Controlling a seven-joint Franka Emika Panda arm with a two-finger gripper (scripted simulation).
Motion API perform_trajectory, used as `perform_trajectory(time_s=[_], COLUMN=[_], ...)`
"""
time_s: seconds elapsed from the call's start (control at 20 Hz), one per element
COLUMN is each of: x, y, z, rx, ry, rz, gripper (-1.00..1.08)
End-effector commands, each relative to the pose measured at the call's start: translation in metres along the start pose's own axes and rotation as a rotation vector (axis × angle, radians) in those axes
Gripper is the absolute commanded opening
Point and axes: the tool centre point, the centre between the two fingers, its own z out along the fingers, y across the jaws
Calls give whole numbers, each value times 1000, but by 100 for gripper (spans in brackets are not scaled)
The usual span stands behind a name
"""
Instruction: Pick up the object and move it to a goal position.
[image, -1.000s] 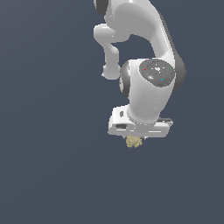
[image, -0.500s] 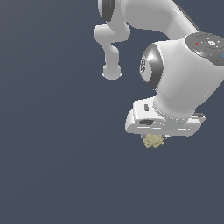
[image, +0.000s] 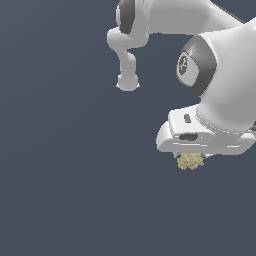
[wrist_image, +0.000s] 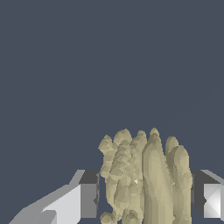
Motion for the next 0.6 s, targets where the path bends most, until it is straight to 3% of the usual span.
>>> perform_trajectory(time_s=[0.0,0.55], x=[2,4], y=[-4,-10], z=[-4,-9], rx=[0,0], ry=[0,0], rz=[1,0], gripper=[-100,-100])
